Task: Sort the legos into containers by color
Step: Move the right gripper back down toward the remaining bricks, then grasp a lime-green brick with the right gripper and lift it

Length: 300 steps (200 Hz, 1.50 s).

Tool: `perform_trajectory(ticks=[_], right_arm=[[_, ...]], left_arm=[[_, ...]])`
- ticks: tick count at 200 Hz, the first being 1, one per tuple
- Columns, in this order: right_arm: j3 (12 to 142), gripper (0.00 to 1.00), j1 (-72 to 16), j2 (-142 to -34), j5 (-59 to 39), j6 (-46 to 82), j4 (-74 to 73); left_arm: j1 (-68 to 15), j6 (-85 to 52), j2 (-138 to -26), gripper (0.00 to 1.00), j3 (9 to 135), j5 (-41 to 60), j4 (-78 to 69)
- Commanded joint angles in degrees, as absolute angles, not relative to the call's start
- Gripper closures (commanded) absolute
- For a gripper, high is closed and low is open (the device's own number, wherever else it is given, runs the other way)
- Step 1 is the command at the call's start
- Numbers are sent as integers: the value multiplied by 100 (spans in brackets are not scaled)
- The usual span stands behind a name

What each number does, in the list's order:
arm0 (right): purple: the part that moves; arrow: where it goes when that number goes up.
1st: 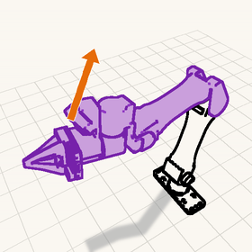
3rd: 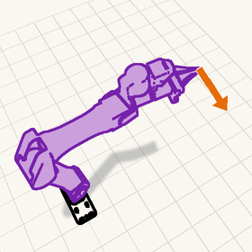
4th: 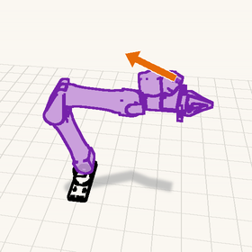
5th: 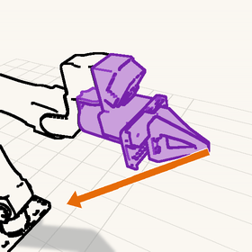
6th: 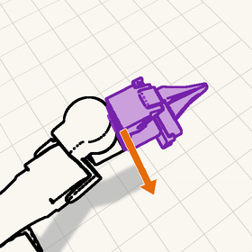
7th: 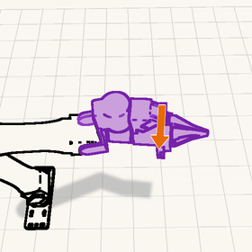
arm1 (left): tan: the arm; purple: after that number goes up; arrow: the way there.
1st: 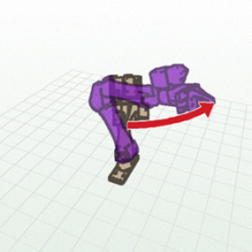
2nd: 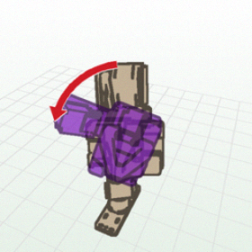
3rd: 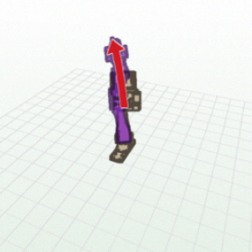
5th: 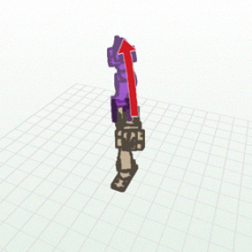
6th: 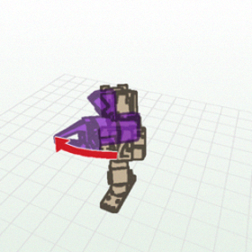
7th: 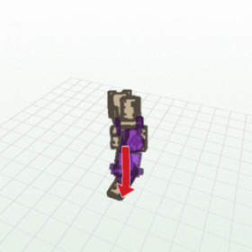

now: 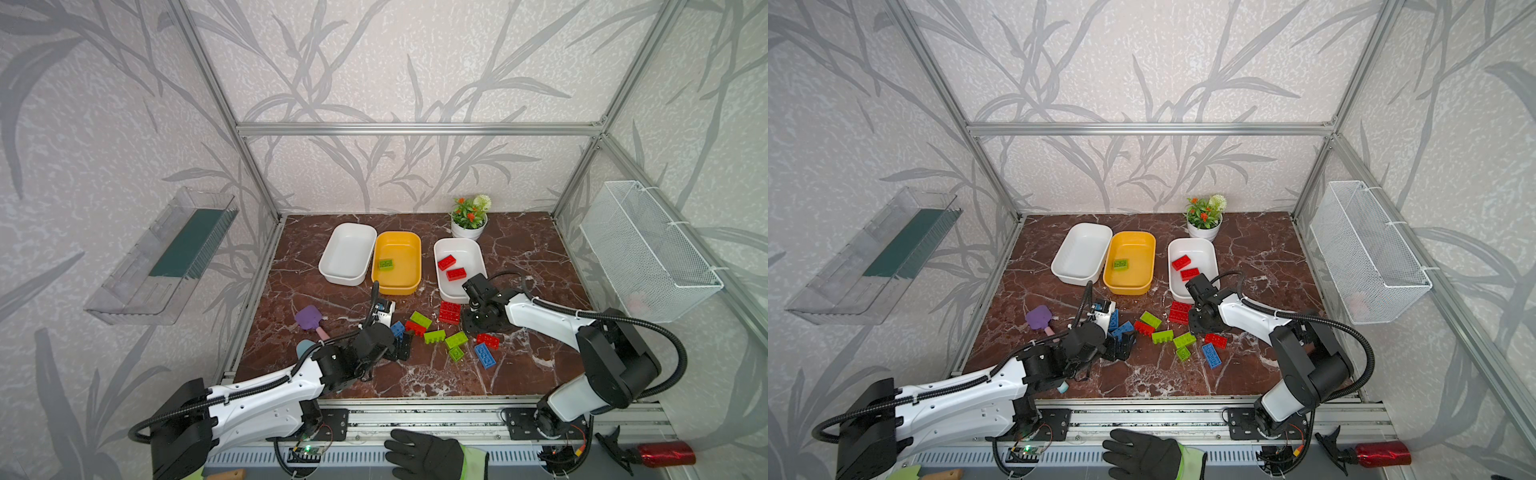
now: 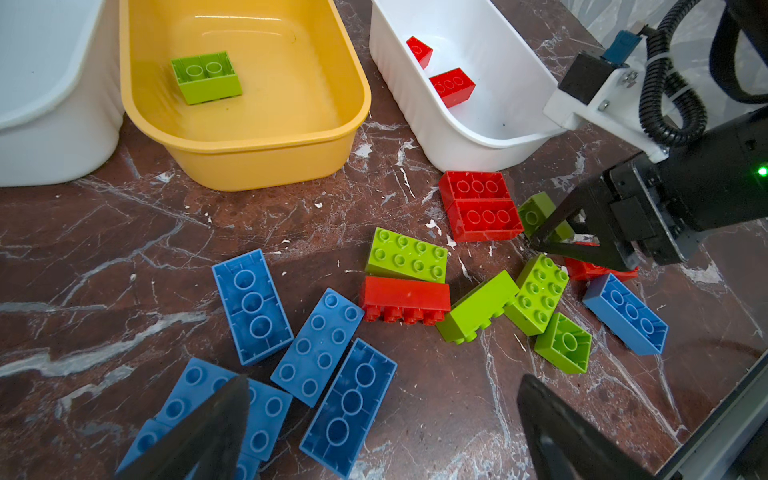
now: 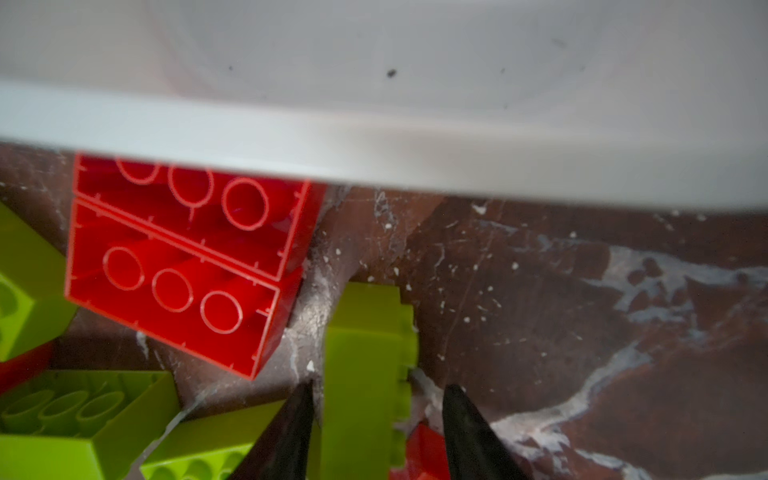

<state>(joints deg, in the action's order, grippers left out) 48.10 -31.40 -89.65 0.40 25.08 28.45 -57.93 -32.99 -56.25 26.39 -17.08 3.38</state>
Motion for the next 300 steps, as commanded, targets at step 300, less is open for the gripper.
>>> perform_trajectory(ticks=[300], right_arm=[[11631, 81, -3644, -12656, -958, 1936, 4361]], left_arm=[[-5752, -4020, -3319, 1, 1632, -3498, 1847]])
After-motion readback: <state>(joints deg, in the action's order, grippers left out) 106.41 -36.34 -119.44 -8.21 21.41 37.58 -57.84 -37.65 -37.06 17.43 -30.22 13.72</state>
